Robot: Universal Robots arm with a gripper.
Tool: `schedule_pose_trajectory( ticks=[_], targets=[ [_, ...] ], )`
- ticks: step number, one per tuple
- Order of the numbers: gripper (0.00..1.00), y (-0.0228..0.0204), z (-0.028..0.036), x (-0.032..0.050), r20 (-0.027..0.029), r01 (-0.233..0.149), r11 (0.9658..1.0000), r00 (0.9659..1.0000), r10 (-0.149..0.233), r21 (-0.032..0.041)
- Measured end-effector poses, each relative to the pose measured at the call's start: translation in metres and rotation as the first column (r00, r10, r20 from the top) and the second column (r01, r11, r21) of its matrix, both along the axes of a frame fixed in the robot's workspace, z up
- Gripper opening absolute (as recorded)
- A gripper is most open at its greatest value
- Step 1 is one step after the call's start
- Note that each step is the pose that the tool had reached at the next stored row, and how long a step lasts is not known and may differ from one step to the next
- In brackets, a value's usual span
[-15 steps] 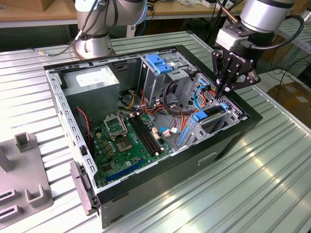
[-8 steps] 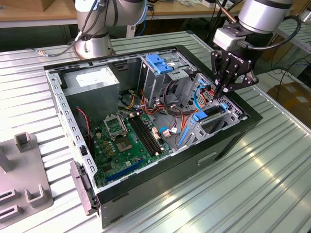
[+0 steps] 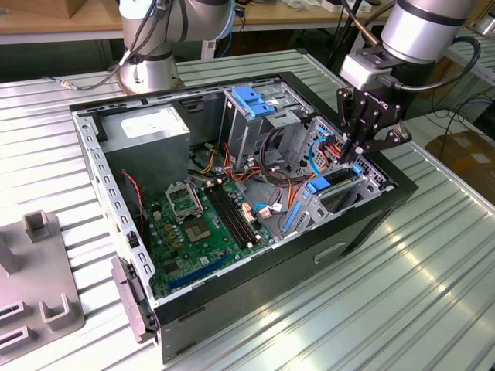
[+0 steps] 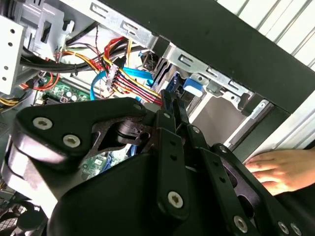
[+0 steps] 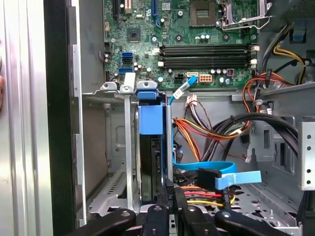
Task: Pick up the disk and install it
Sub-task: 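Insert the first disk wire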
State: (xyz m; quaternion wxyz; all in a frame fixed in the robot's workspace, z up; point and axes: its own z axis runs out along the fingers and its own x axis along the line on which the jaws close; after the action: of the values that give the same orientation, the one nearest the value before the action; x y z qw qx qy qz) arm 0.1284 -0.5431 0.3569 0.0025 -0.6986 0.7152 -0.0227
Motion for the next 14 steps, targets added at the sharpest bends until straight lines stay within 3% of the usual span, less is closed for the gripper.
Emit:
schedule_pose_trajectory(
  ticks=[4,14],
  targets=[
    [0.17,-0.0072,-0.0018,-0.0013,0.0000,-0.002,0.9999,1.0000,0.002,0.0105],
    [0.17,-0.0074,-0.0073,-0.0024,0.0000,-0.008,0.9999,1.0000,0.008,0.0119]
  ],
)
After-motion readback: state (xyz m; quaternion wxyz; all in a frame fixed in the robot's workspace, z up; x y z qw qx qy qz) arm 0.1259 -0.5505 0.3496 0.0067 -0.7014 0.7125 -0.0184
